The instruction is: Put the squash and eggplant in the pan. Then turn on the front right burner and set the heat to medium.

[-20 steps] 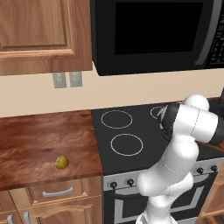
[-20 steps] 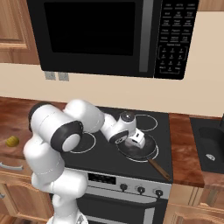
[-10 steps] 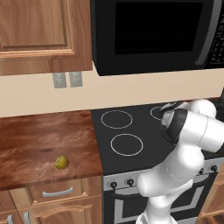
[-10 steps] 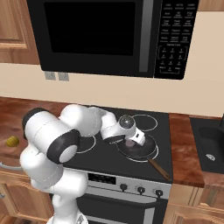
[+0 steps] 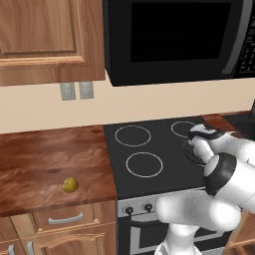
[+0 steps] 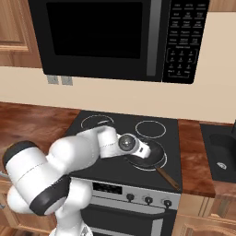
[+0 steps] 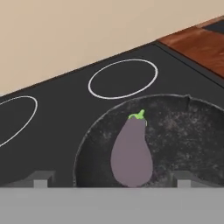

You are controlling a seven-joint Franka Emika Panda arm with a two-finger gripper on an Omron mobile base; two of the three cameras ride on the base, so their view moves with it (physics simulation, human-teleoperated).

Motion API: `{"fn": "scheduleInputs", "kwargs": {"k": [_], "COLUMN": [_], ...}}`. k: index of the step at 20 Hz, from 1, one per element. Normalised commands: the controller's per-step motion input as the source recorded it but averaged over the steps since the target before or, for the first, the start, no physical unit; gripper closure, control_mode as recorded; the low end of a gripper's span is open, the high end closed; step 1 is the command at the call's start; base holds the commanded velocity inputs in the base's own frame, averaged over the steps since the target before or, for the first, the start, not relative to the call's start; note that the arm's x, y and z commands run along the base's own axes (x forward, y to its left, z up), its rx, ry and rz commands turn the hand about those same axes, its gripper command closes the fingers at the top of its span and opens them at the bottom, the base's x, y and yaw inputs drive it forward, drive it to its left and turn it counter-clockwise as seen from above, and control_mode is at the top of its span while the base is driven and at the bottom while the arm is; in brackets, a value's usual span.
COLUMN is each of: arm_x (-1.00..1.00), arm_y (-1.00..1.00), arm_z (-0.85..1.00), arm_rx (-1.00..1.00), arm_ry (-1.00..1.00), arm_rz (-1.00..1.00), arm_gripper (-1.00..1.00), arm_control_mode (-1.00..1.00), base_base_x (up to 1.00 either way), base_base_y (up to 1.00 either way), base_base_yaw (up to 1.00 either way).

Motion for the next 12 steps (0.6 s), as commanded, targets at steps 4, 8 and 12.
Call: {"fn": "scheduleInputs", "kwargs": {"k": [4,8,12], "arm_x": [-0.46,-0.34,-0.22], "arm_y": [0.00,0.00,0.00], "arm_z": [0.71,0.83,0.91], "arm_rx": [-0.04,-0.06,-0.06], "arm_ry": [0.00,0.04,0.07], "arm_rz": [0.00,0.00,0.00], "arm_gripper": [-1.00,-1.00,-1.00], "arm_control_mode": [-1.00,-1.00,-1.00], "base_base_x": [0.00,0.00,0.00], "base_base_y": [0.00,0.00,0.00], "base_base_yaw": [0.00,0.00,0.00]}}
